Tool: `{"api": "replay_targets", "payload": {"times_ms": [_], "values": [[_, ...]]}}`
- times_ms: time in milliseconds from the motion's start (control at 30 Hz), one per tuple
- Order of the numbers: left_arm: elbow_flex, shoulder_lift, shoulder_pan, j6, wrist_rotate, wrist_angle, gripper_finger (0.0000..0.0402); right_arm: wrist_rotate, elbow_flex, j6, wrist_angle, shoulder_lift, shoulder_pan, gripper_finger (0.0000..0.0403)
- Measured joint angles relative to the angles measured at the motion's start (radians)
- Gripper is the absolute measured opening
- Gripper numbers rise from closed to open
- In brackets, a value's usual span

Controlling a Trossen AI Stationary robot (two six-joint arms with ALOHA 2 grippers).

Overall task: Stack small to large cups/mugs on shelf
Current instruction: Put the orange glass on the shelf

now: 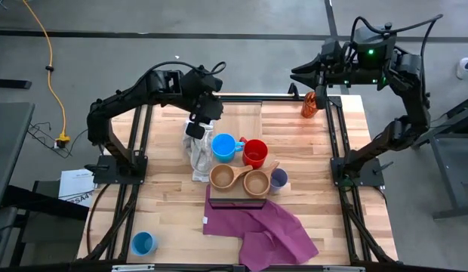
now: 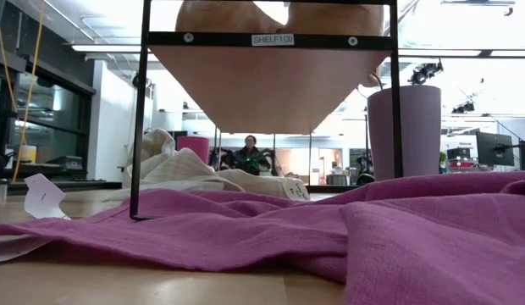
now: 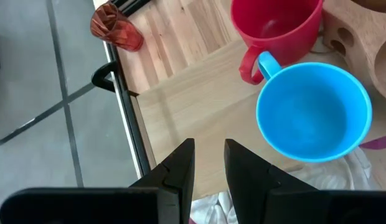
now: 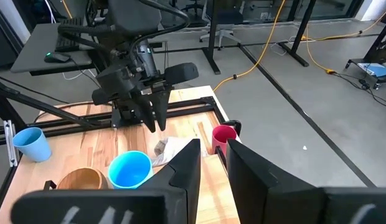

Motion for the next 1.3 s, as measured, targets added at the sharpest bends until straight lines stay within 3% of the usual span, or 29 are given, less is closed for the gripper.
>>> {"api": "replay_targets", "payload": {"times_ms": [1300], "values": [[0.0, 0.0, 0.0, -0.002, -0.031, -0.003, 0.0076, 0.0, 0.0, -0.008, -0.004, 0.0, 0.0, 0.0069]]}}
